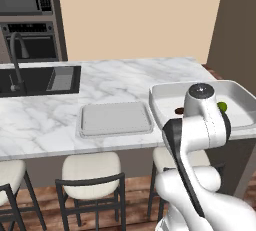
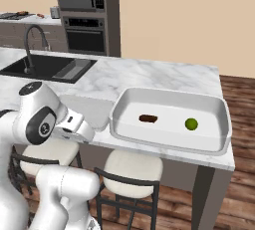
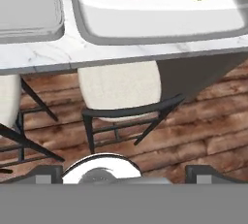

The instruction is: Place the cold items (sweet potato and lime) from the fridge in one tupperware on the dining counter. Place the warm items (hot dog and kebab skewer) in the stove area in another tupperware.

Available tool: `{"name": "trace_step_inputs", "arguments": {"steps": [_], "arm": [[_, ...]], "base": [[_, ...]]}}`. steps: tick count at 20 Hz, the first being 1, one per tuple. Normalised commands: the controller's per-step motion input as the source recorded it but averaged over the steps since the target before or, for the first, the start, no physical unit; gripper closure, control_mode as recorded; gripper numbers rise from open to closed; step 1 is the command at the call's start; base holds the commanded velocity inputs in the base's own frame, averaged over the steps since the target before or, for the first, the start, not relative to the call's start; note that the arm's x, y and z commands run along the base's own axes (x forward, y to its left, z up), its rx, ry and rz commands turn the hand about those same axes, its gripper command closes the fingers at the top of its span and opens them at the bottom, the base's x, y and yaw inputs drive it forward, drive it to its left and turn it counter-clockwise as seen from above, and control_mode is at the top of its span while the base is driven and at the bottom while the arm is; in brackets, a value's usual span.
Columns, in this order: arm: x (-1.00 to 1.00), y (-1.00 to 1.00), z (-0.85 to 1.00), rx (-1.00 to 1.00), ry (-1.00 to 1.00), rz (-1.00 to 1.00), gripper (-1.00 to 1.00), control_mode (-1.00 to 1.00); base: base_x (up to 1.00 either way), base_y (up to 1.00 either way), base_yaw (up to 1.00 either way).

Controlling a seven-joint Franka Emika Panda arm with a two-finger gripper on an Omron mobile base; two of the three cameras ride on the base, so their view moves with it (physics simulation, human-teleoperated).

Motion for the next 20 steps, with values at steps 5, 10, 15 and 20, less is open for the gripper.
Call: {"name": "trace_step_inputs", "arguments": {"steps": [5, 10, 15, 20], "arm": [[-0.51, 0.55, 0.13, -0.01, 0.00, 0.26, -1.00, -1.00], [-0.25, 0.21, 0.00, -0.02, 0.00, 0.08, -1.00, 1.00], [0.00, 0.00, 0.00, 0.00, 0.00, 0.00, -1.00, 1.00], [0.00, 0.00, 0.00, 0.00, 0.00, 0.00, -1.00, 1.00]], "base": [[0.00, 0.00, 0.00], [-0.44, 0.24, 0.13], [-0.77, 0.44, 0.22], [-0.54, 0.92, 0.07]]}}
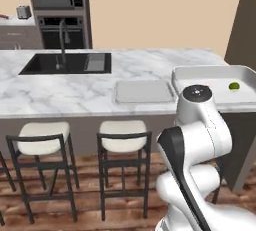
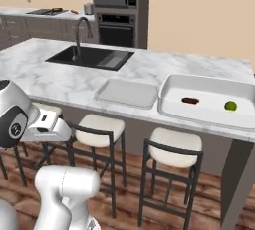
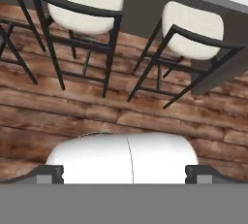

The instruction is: Place the cold items (sweet potato and lime) from the fridge in one tupperware on the dining counter. Place the warm items (hot dog and kebab skewer) in the stove area in another tupperware.

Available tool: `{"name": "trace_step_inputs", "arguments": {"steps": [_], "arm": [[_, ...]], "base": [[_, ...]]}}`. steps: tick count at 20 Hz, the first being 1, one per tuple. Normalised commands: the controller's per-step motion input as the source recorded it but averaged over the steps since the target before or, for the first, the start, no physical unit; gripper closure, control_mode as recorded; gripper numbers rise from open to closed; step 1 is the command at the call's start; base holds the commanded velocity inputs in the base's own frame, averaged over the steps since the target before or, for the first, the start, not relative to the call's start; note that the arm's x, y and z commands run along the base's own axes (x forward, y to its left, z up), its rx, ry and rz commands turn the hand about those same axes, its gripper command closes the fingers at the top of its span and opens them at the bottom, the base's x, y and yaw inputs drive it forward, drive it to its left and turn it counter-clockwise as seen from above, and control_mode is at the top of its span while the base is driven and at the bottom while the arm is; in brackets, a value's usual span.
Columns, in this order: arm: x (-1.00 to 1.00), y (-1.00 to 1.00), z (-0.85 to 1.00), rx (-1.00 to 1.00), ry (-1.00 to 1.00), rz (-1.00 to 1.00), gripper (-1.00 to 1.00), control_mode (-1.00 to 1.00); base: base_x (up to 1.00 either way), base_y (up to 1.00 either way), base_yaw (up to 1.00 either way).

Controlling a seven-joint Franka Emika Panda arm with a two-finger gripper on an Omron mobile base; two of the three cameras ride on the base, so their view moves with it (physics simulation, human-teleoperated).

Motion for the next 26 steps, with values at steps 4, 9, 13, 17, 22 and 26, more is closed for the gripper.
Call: {"name": "trace_step_inputs", "arguments": {"steps": [4, 9, 13, 17, 22, 26], "arm": [[0.00, 0.00, 0.00, 0.00, 0.00, 0.00, -1.00, 1.00], [0.00, 0.00, 0.00, 0.00, 0.00, 0.00, -1.00, 1.00], [0.00, 0.00, 0.00, 0.00, 0.00, 0.00, -1.00, 1.00], [0.00, 0.00, 0.00, 0.00, 0.00, 0.00, -1.00, 1.00], [0.00, 0.00, 0.00, 0.00, 0.00, 0.00, -1.00, 1.00], [0.00, 0.00, 0.00, 0.00, 0.00, 0.00, -1.00, 1.00]], "base": [[-0.29, 1.00, 0.00], [-0.09, 1.00, 0.00], [0.00, 1.00, -0.01], [0.00, 1.00, -0.04], [0.00, 1.00, -0.04], [0.00, 1.00, -0.03]]}}
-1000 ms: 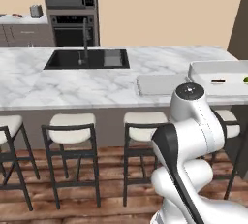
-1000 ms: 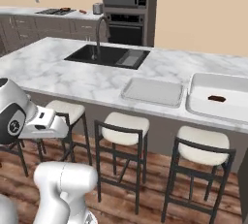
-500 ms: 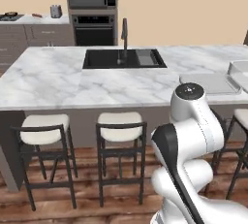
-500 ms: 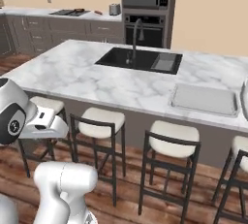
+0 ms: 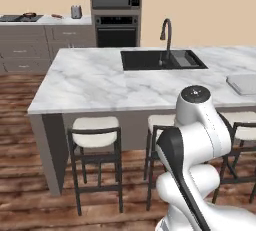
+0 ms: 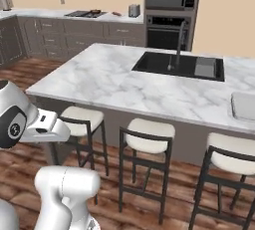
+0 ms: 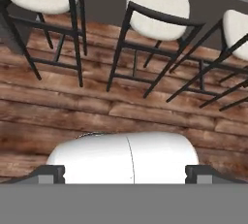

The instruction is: Place the cold items (sweet potato and lime) from the fridge in one tupperware on the dining counter. Place the warm items (hot dog and kebab skewer) in the stove area in another tupperware.

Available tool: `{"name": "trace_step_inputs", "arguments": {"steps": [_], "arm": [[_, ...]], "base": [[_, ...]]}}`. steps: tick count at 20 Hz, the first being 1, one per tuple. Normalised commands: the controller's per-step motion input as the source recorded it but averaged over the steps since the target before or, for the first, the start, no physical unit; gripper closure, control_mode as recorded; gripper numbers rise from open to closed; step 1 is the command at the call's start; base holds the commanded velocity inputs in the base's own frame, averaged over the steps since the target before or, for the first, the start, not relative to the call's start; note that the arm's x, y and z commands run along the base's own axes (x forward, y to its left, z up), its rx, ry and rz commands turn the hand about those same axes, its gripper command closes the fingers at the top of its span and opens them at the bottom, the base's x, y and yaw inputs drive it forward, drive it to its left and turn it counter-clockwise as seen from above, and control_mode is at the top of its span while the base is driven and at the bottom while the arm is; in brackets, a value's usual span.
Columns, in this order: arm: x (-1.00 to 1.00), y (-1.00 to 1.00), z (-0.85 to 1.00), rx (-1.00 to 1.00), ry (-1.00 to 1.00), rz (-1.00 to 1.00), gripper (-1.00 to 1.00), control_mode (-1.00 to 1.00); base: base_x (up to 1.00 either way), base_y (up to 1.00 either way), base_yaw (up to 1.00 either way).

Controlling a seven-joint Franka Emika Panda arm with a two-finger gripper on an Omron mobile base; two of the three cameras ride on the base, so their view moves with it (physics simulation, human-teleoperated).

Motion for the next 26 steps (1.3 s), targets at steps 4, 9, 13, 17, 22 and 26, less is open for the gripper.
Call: {"name": "trace_step_inputs", "arguments": {"steps": [4, 9, 13, 17, 22, 26], "arm": [[0.00, 0.00, 0.00, 0.00, 0.00, 0.00, -1.00, 1.00], [0.00, 0.00, 0.00, 0.00, 0.00, 0.00, -1.00, 1.00], [0.00, 0.00, 0.00, 0.00, 0.00, 0.00, -1.00, 1.00], [0.00, 0.00, 0.00, 0.00, 0.00, 0.00, -1.00, 1.00], [0.00, 0.00, 0.00, 0.00, 0.00, 0.00, -1.00, 1.00], [0.00, 0.00, 0.00, 0.00, 0.00, 0.00, -1.00, 1.00]], "base": [[0.00, 1.00, -0.08], [0.01, 1.00, -0.12], [0.05, 1.00, -0.14], [0.20, 1.00, -0.12], [0.24, 1.00, -0.12], [0.37, 1.00, -0.13]]}}
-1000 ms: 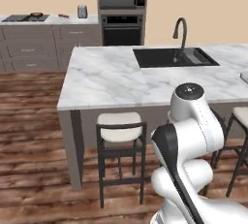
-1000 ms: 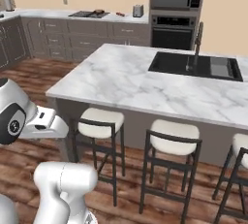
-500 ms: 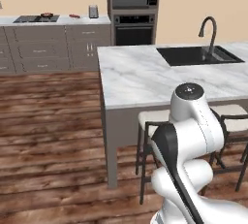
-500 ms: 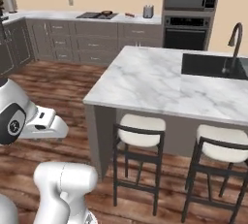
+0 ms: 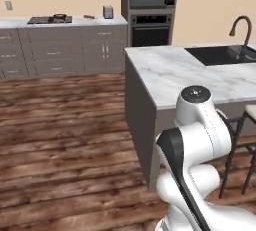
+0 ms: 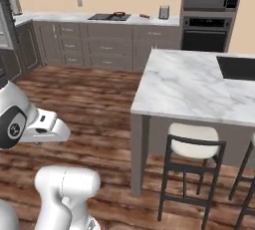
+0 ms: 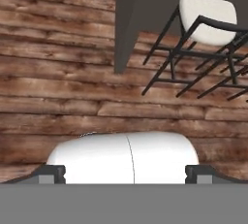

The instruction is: Place the cold items (sweet potato and lime) from the fridge in one tupperware on the dining counter. Place the warm items (hot dog and kebab skewer) in the stove area in another tupperware.

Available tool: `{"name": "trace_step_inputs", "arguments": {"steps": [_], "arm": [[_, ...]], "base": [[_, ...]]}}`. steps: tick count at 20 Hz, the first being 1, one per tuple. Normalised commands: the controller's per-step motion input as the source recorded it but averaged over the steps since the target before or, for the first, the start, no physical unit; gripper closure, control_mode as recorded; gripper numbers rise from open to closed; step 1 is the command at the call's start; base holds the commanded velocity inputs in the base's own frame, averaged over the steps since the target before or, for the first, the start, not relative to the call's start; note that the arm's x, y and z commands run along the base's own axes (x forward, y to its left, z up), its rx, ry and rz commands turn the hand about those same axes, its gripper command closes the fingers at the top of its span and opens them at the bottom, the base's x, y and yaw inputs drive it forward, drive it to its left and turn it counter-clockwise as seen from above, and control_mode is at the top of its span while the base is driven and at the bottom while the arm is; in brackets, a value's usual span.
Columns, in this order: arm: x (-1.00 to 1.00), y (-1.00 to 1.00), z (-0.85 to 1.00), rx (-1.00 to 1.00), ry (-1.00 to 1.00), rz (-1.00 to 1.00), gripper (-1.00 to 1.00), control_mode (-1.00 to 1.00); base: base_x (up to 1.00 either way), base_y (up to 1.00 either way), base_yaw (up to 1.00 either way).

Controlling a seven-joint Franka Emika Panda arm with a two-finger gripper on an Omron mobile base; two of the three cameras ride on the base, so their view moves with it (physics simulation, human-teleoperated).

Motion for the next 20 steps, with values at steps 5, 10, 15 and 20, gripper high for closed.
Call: {"name": "trace_step_inputs", "arguments": {"steps": [5, 10, 15, 20], "arm": [[0.00, 0.00, 0.00, 0.00, 0.00, 0.00, -1.00, 1.00], [0.00, 0.00, 0.00, 0.00, 0.00, 0.00, -1.00, 1.00], [0.00, 0.00, 0.00, 0.00, 0.00, 0.00, -1.00, 1.00], [0.00, 0.00, 0.00, 0.00, 0.00, 0.00, -1.00, 1.00]], "base": [[0.76, 1.00, -0.24], [0.80, 1.00, -0.20], [0.75, 0.98, -0.20], [0.91, 0.72, -0.25]]}}
